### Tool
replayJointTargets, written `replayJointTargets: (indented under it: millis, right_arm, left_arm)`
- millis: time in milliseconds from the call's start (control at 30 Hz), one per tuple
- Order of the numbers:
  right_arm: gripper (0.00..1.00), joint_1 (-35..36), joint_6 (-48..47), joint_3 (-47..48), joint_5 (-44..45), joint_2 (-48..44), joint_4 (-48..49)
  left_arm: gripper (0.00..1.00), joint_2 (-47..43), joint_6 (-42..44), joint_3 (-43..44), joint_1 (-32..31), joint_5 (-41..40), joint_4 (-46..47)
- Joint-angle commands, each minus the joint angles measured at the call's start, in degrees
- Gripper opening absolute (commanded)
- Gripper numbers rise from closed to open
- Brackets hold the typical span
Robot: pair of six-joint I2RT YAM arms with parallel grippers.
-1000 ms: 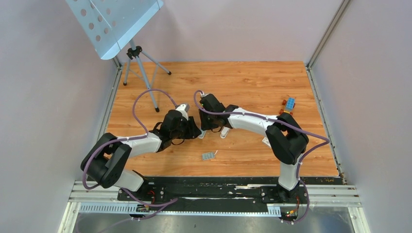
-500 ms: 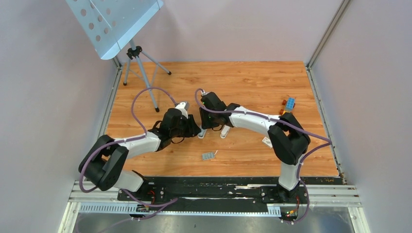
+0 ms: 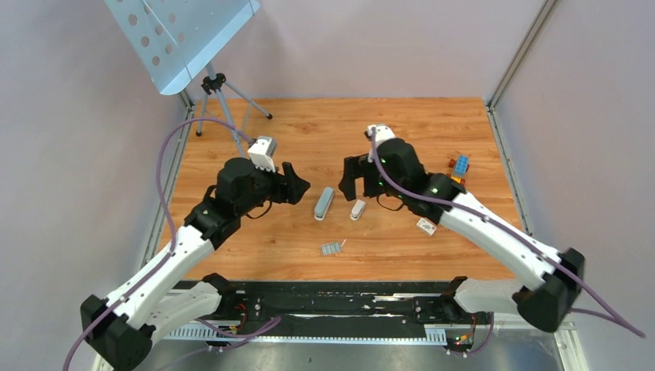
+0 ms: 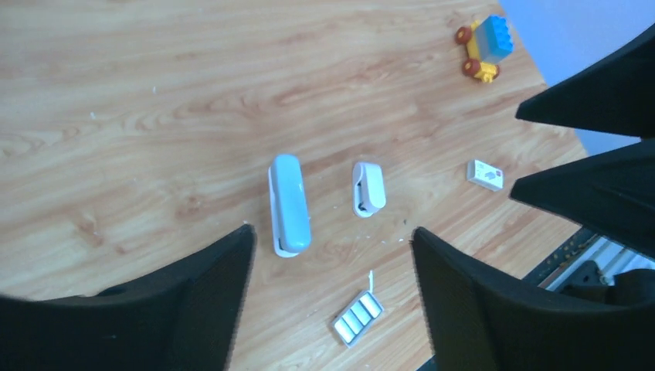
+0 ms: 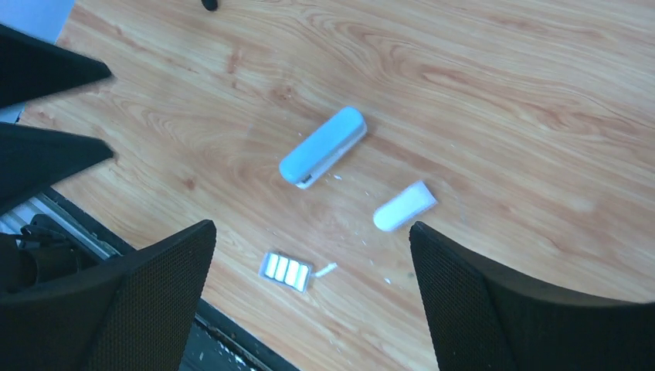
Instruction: Load the staples into the stapler
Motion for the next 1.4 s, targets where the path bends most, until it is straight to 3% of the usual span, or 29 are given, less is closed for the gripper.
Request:
replayJointTargets:
  millis: [0, 33, 67, 267, 467, 867, 1367]
  right_arm:
    - [1.00, -0.6, -1.2, -6.4, 5.7, -10.8, -6.9]
    - [1.00, -0.6, -1.2, -7.6, 6.5, -13.6, -7.6]
    - [1.00, -0.6, -1.2, -8.7, 7.2, -16.6, -8.3]
    - [1.00, -0.6, -1.2, -14.1, 7.1, -31.4, -12.1]
    - [1.00, -0.6, 1.0, -16.2, 8.5, -37.9, -16.4]
    - [1.00, -0.6, 3.6, -17.5, 7.8, -38.9, -18.3]
    - [1.00, -0.6, 3.0, -16.3, 11.1, -39.2, -19.3]
  left_arm:
    - [0.89, -5.7, 2.6, 3.2, 0.5, -0.6, -10.0]
    - [0.98, -6.7, 2.7, 3.5, 0.5, -0.6, -10.9]
    - [1.00, -7.8, 2.6, 3.7, 0.5, -0.6, -11.5]
    - [1.00, -12.8, 2.1, 3.1, 0.5, 1.4, -12.6]
    - [1.00, -17.2, 0.9, 0.4, 0.5, 5.1, -11.7]
    - [1.00, -27.5, 0.1, -4.7, 0.5, 6.7, -6.6]
    - [1.00, -27.5, 1.1, -5.9, 0.5, 4.5, -7.2]
